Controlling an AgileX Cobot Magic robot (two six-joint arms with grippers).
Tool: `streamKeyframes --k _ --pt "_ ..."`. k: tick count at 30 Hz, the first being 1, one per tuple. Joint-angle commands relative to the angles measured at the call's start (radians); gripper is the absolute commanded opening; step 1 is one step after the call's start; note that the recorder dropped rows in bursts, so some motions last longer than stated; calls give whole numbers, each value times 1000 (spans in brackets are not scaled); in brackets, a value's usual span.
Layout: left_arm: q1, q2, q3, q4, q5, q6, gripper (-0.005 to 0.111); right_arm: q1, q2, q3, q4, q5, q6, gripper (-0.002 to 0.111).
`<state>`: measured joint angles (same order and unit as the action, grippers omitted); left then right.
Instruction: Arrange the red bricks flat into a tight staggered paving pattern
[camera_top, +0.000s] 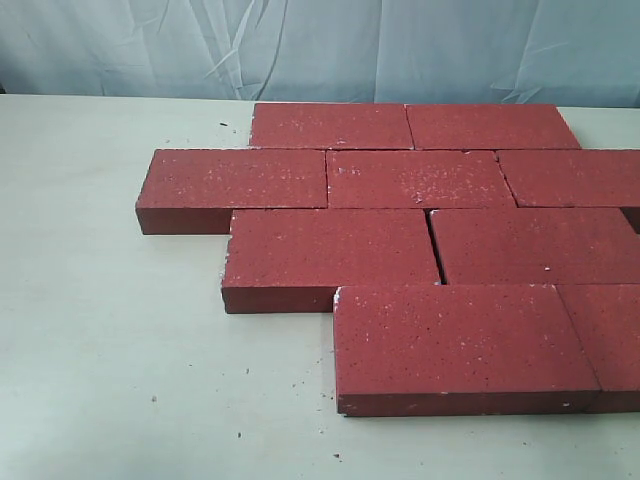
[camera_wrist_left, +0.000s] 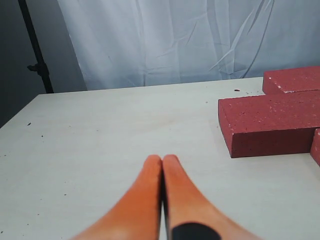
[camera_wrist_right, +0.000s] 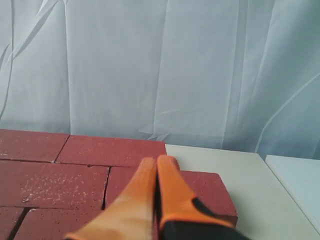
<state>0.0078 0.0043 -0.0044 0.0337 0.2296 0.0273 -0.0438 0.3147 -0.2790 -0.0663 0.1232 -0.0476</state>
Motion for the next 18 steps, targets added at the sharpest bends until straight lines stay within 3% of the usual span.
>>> streamKeyframes --k 1,18 --pt "0 -4 4 -7 1 -3 0 -5 -107 91 -13 0 -5 -1" --pt "0 -4 4 -7 1 -3 0 -5 -315 279 1 24 1 -1"
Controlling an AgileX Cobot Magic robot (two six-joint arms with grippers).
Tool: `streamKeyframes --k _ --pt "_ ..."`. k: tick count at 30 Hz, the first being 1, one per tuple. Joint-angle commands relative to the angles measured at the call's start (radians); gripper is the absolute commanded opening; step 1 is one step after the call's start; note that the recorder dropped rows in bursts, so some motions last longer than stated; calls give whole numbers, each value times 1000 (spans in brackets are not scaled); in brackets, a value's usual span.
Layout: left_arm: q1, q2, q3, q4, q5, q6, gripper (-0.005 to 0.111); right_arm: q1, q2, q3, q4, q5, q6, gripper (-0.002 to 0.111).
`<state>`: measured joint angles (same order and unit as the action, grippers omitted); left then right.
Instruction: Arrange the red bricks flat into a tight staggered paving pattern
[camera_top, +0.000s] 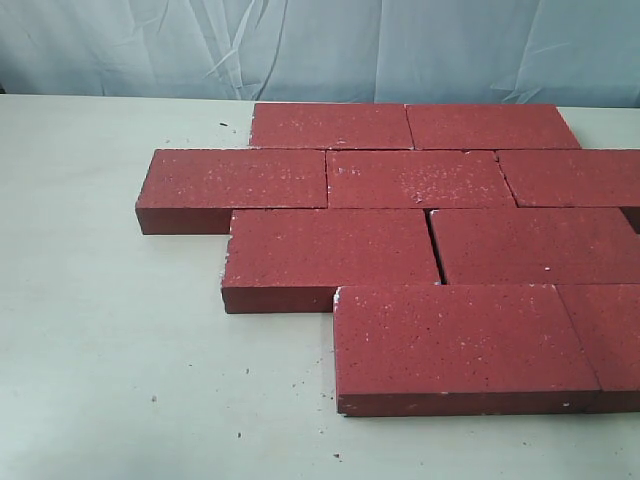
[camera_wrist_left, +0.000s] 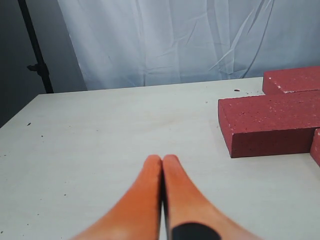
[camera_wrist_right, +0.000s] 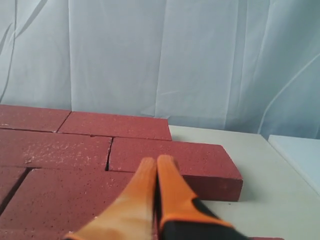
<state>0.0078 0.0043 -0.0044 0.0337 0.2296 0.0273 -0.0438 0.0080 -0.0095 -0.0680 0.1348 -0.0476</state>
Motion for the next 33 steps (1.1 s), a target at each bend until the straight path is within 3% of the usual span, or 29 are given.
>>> streamKeyframes --k 1,8,33 --pt "0 -4 4 -7 1 -3 0 -5 -8 9 8 58 1 -1" --pt "0 -4 4 -7 1 -3 0 -5 -8 9 29 192 1 -1" --pt "0 -4 4 -7 1 -3 0 -5 -8 9 29 192 3 -1"
